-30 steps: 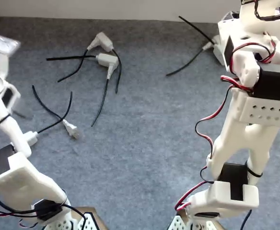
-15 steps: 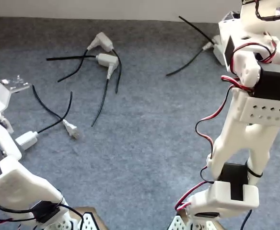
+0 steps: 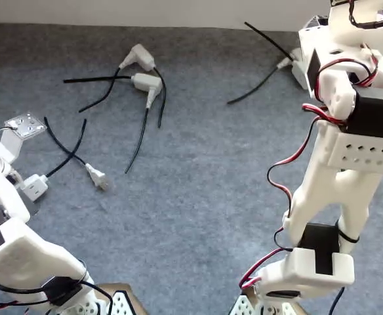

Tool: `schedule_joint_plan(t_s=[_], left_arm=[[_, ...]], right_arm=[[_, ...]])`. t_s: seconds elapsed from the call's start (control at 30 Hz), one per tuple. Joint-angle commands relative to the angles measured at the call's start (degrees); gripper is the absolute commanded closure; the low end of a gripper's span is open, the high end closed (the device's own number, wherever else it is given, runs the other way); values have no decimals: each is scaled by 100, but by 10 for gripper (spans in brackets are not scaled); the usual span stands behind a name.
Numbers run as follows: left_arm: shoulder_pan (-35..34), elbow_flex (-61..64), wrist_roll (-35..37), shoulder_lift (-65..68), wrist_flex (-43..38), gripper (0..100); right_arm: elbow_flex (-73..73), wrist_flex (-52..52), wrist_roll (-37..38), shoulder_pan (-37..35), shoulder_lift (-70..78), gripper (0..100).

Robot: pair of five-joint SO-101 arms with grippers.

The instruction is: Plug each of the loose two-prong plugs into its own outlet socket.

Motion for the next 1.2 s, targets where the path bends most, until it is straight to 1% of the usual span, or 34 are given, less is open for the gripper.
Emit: schedule_joint_plan(t_s=[0.0,0.2,0.27,0.33,0.47,0.57,0.63,0.73,0.83,0.93,0.97,1.03,1.1,1.17], left_arm=[[48,22,-800,-110,-79,706],[57,75,-800,-48,-97,706],[57,75,-800,180,-255,706],[48,57,-721,514,-580,721],[48,-136,149,1103,-1363,854],[57,-549,642,1209,-1319,959],[84,-848,809,1209,-1046,995],[145,-1393,826,1209,-255,990],[251,-2062,791,1209,923,989],[356,-2782,387,1209,2303,989],[418,-2941,352,1209,2655,989],[523,-3073,695,1156,2611,989],[637,-3081,870,980,2611,989],[927,-2932,1064,769,2611,989]], right_arm=[[-75,4,70,-4,-286,987],[-75,4,70,-4,-286,987],[-75,4,70,-4,-286,987],[-75,4,70,-4,-286,987],[-75,4,70,-4,-286,987],[-75,4,70,-22,-286,987],[-75,4,70,-31,-286,987],[-75,4,70,-31,-295,987],[-75,4,70,-31,-295,987],[-75,4,70,-22,-295,987],[-75,4,70,-22,-295,987],[-75,4,70,-13,-295,987],[-75,13,70,-4,-295,987],[-75,13,70,-4,-295,987]])
